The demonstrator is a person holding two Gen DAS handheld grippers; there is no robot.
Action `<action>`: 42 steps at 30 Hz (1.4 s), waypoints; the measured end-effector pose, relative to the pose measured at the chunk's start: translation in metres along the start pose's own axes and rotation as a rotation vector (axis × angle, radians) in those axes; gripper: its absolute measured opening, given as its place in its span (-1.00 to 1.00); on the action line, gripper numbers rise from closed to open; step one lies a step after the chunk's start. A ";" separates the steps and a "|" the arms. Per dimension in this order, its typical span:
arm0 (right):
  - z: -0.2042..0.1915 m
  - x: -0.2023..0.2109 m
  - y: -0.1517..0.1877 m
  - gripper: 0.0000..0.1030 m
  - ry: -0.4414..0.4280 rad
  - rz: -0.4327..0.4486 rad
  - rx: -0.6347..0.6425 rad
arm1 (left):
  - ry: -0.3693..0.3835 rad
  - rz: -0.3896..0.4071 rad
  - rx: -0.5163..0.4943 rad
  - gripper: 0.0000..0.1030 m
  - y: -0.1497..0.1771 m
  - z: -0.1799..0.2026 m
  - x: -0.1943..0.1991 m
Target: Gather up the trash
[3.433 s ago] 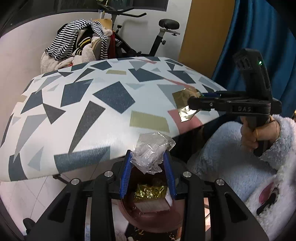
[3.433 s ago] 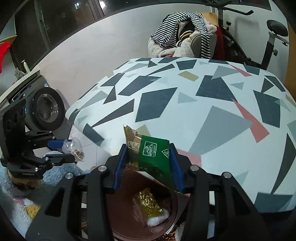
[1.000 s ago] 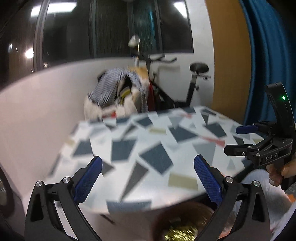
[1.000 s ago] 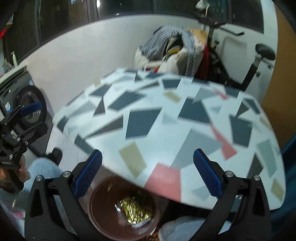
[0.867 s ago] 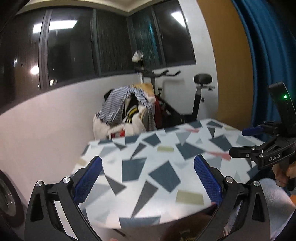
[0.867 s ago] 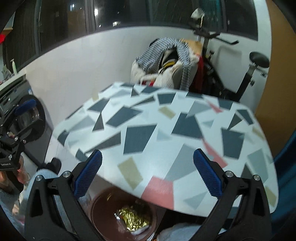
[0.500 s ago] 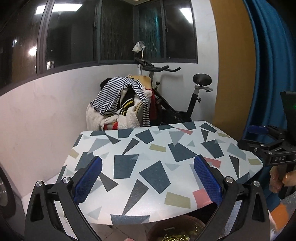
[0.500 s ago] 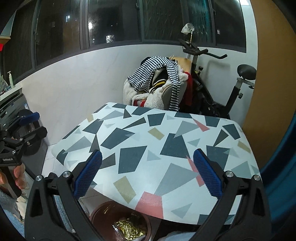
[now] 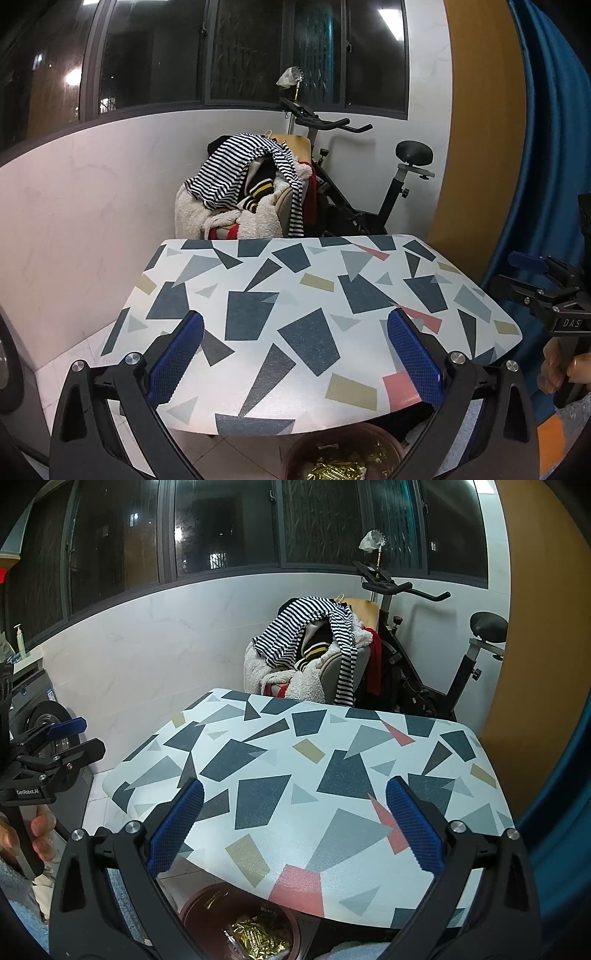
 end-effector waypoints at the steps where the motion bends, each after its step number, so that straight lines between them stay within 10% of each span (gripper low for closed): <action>1: 0.000 0.000 0.000 0.89 0.001 0.001 0.001 | -0.003 0.000 0.000 0.89 0.000 0.000 0.000; 42: 0.000 -0.003 0.005 0.89 0.008 -0.005 -0.010 | -0.034 -0.009 0.000 0.89 0.001 -0.013 -0.001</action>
Point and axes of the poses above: each gripper's, at about its wrist camera, not at the fingertips, and x roughly against the way its jaws point, z to its right, y to its underside, the point moved 2 cm from there along -x, roughly the way its jaws point, and after that the axes turned 2 degrees about -z, right-handed, at the moved point
